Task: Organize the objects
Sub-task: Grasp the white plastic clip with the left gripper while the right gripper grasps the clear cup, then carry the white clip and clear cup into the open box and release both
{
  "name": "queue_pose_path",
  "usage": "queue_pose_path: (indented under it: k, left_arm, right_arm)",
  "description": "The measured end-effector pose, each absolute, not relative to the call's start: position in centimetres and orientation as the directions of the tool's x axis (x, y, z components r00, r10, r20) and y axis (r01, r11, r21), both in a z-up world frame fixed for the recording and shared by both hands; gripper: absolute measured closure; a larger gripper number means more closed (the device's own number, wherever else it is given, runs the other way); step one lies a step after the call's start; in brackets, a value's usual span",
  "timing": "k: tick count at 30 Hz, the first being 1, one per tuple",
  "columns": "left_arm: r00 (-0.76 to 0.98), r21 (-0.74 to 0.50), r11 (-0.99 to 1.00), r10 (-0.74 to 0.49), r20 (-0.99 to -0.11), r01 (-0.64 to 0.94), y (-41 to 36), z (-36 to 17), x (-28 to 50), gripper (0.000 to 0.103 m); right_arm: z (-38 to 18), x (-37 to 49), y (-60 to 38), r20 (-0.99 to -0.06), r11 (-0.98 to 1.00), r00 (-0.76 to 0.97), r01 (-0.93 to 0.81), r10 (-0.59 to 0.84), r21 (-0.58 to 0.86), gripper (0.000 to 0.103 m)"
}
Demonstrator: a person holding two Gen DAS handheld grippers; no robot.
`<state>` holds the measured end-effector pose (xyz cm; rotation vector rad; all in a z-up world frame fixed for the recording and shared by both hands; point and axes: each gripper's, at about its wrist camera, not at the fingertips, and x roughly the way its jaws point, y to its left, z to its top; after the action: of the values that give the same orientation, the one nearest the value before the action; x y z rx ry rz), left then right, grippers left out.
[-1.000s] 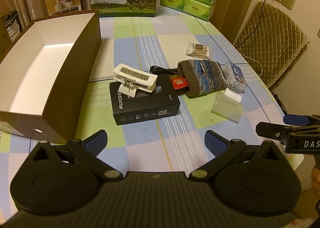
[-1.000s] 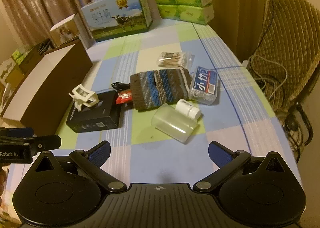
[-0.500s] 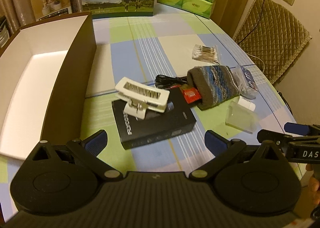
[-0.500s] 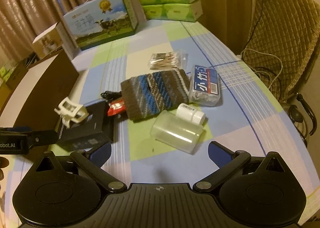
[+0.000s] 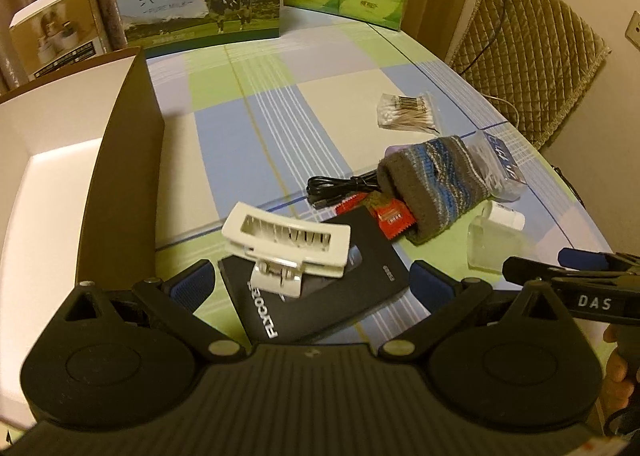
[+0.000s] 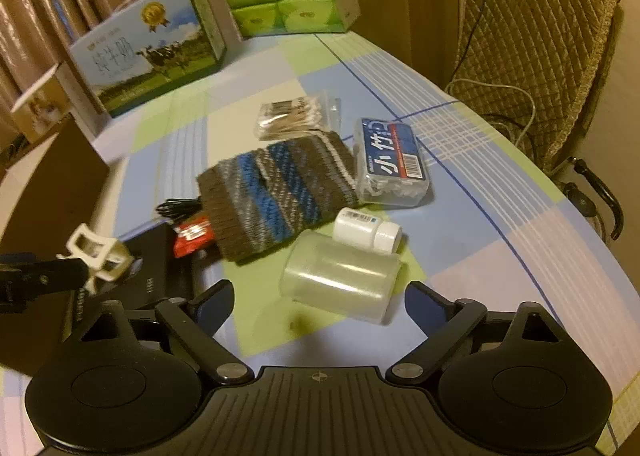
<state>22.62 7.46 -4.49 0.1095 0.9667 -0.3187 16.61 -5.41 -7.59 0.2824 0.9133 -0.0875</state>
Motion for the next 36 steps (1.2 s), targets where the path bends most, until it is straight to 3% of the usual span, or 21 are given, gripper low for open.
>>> queue_pose_path:
  k: [11,14,28,31,33,36]
  left_arm:
    - [0.524,-0.017,0.952,-0.184,-0.831,0.306,7.6,-5.4,24.6,0.001]
    - [0.525,-0.002,0.951,-0.172,-0.834,0.309,7.6,-5.6,24.9,0.001]
    - [0.512,0.070,0.911,-0.163,-0.843,0.406,7.0,-7.3,26.8,0.001]
    - [0.514,0.089,0.889,-0.175,-0.840,0.448,6.7,-7.7,26.9,0.006]
    - [0.511,0.095,0.878,-0.181,-0.840,0.469,6.6,-7.7,26.7,0.019]
    - [0.508,0.081,0.881,-0.192,-0.840,0.466,6.5,-7.6,26.0,0.019]
  right_arm:
    - [-9.9,19.0,-5.8,-0.829,0.957,0.560,0.245,-0.008,0.157,0.020]
    - [-10.4,19.2,-5.9,-0.834,0.959,0.552,0.235,0.005,0.161,0.032]
    - [-8.0,17.6,-7.2,-0.820,0.957,0.569,0.204,0.056,0.207,0.032]
    - [-7.6,17.2,-7.7,-0.819,0.956,0.571,0.205,0.059,0.211,0.032]
    - [-7.4,17.0,-8.1,-0.818,0.955,0.572,0.203,0.062,0.215,0.032]
    - [-7.3,16.5,-8.6,-0.817,0.956,0.573,0.199,0.066,0.217,0.032]
